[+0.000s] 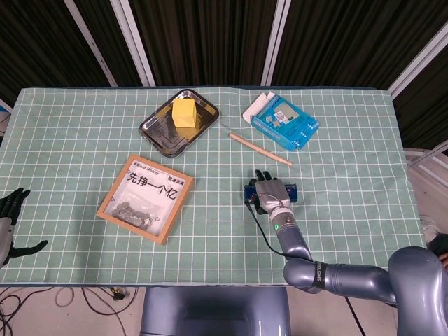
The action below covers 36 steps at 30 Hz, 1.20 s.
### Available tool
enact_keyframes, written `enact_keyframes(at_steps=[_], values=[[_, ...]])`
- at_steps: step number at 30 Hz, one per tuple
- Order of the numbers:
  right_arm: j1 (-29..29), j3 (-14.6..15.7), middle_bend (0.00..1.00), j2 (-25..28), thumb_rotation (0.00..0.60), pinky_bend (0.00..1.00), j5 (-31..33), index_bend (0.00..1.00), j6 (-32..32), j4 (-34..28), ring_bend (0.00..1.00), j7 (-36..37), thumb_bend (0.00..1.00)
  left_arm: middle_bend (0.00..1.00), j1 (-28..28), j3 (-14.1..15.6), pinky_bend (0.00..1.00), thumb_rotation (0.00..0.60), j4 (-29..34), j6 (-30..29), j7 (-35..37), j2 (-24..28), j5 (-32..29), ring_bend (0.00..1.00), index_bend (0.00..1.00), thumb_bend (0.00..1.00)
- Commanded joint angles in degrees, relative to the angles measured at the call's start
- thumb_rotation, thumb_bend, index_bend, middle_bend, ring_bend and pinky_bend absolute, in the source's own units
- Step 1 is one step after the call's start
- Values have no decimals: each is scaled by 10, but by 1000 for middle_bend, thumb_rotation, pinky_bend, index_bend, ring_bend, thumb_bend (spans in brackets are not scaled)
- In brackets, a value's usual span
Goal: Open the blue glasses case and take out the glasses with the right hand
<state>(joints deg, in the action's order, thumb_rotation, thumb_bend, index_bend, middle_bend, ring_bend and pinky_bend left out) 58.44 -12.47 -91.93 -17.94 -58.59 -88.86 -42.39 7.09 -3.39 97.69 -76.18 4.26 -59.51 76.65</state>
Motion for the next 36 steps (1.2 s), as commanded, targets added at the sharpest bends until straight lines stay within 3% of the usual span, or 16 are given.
enact_keyframes(at_steps=[1,8,14,23,30,36], values=[[0,0,0,1,600,226,2,306,0,-1,0,0,691,0,0,0,0,600,0,0,0,0,1,0,0,41],[2,-6,0,4,600,225,1,318,-1,-6,0,4,879,0,0,1,0,600,0,0,2,0,2,0,0,41],[7,-9,0,5,600,225,14,319,0,-6,0,-1,947,0,0,1,0,600,0,1,3,0,1,0,0,41],[19,-10,0,-10,600,225,39,315,17,38,0,-11,940,0,0,1,0,600,1,1,4,1,0,0,0,41],[32,-10,0,-28,600,225,49,282,32,95,0,-25,843,0,-1,1,0,600,2,0,5,1,1,0,0,41],[49,-29,0,-43,600,225,41,238,38,148,0,-27,782,0,-2,3,0,600,3,-2,4,1,4,0,0,41]])
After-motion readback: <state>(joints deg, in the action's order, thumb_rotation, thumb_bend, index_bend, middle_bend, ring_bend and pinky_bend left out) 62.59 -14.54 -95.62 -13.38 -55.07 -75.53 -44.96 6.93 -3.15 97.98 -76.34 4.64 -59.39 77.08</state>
